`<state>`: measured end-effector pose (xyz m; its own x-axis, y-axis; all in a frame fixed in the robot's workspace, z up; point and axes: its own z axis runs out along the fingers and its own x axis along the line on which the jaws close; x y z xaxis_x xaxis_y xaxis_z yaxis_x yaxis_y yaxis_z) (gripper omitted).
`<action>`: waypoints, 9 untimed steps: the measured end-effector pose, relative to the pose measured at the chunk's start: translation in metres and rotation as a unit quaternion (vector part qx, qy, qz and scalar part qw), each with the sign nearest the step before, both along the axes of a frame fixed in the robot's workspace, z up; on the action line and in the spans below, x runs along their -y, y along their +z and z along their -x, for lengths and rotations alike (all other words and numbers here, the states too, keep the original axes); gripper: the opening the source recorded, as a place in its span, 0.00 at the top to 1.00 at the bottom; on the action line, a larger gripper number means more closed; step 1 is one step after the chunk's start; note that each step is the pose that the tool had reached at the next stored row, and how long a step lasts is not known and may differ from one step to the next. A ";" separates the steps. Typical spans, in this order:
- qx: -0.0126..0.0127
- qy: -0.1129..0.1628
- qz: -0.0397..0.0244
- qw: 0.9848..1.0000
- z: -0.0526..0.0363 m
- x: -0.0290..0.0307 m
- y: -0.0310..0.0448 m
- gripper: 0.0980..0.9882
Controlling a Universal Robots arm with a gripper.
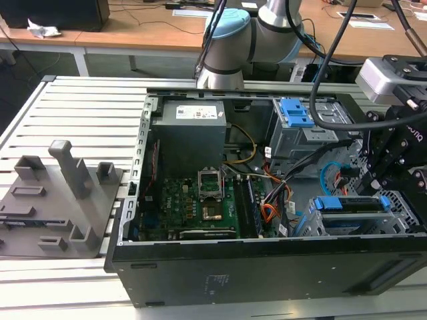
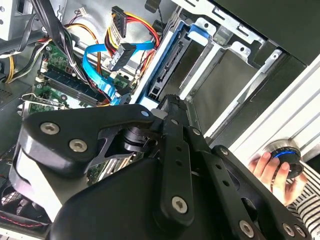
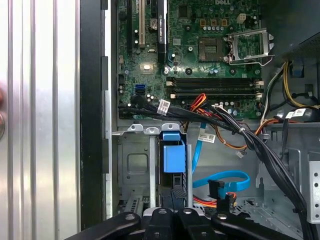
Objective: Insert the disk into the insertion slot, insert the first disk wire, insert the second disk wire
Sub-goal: 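Insert the disk into the insertion slot, then insert the first disk wire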
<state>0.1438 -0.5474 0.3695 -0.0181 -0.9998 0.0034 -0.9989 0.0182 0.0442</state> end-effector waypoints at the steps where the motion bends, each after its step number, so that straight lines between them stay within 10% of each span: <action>1: 0.000 0.000 0.000 1.000 0.0000 0.0000 0.0000 0.99; 9: 0.000 0.000 0.000 1.000 -0.0008 0.0000 -0.0004 0.84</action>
